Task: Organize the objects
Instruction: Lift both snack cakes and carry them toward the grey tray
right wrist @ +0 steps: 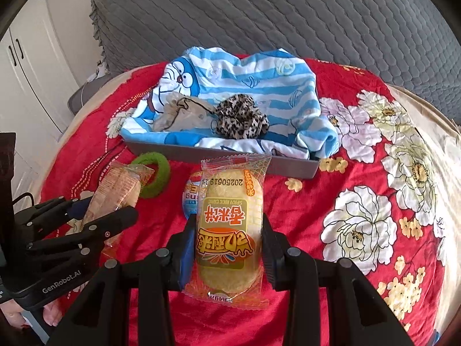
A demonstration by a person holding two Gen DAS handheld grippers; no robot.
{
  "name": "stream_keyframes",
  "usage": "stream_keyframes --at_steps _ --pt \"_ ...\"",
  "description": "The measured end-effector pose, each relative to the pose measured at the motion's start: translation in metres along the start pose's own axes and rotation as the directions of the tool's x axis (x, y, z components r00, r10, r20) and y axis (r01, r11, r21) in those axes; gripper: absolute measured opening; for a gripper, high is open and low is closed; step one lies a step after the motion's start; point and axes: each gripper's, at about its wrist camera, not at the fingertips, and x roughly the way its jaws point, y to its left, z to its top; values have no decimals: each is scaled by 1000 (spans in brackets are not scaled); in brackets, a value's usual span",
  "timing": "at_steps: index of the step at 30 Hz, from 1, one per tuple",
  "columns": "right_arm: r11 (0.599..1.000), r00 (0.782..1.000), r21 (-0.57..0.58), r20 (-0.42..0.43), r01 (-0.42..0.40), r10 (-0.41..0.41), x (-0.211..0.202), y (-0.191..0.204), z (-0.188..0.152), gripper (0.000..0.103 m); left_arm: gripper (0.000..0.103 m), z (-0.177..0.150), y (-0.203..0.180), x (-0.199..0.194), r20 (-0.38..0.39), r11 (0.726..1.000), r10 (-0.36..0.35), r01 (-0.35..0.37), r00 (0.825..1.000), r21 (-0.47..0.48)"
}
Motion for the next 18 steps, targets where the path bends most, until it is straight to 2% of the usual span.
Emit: stream_keyframes --at_steps 18 --pt "1000 997 -18 74 -8 9 -27 11 7 40 42 10 0 -24 48 1000 -11 11 999 9"
